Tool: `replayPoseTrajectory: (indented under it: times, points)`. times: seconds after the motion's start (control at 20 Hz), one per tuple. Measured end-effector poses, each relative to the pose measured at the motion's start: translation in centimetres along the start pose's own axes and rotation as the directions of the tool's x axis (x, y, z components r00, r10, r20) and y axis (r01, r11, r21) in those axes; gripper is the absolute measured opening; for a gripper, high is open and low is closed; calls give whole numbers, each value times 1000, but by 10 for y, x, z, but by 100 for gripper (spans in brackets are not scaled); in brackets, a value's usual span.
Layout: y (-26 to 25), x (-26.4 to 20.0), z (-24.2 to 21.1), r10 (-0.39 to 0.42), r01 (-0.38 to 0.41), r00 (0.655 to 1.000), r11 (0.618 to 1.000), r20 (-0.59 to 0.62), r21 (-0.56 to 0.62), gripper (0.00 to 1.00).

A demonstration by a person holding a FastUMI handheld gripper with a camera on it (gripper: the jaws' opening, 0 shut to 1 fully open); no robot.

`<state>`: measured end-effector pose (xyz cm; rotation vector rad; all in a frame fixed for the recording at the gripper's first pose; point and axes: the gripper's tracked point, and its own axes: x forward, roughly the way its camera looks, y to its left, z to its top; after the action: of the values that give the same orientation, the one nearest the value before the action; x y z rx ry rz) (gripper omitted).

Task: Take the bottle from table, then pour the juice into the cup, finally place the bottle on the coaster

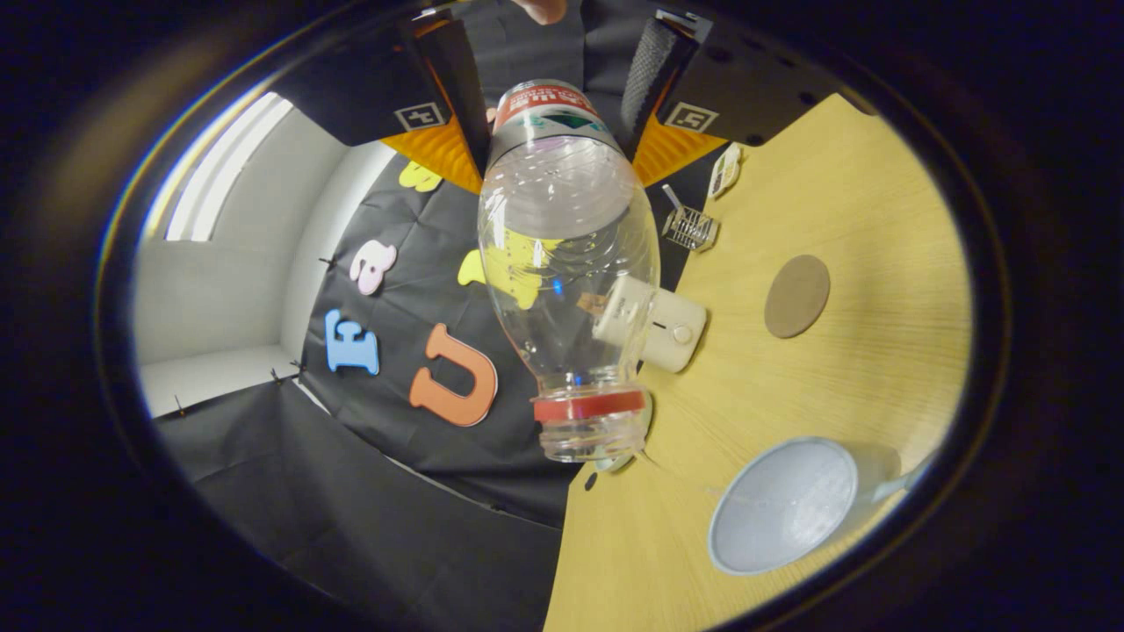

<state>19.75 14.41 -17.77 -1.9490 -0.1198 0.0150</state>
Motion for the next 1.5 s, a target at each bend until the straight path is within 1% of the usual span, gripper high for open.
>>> replayPoseTrajectory:
  times: [0.25,0.4,0.6,0.7,0.8,0.85,0.95,1.05,1.1,1.2,1.25,1.3,1.45,1.5]
  points:
    - [-1,-1,0,-8,8,1000,1000,-1,1,76]
    - [-2,-2,-1,-10,10,1000,999,-4,30,76]
    - [1,-4,-3,-5,6,1000,993,-13,116,76]
    - [7,-4,-4,12,-9,1000,985,-17,172,76]
    - [19,-4,-6,56,-50,998,966,-18,253,76]
    - [28,-6,-7,96,-87,995,945,-13,315,76]
    - [41,-9,-5,168,-153,986,885,5,439,76]
    - [41,-15,-5,202,-186,979,809,33,558,76]
    - [41,-17,-6,217,-199,975,757,48,623,77]
    - [42,-24,-4,244,-228,966,634,88,739,77]
    - [42,-27,-4,253,-238,962,579,106,780,77]
    - [39,-29,-5,253,-241,960,531,120,813,76]
    - [32,-35,-13,238,-238,960,406,149,883,77]
    - [29,-38,-14,231,-240,959,351,165,905,77]
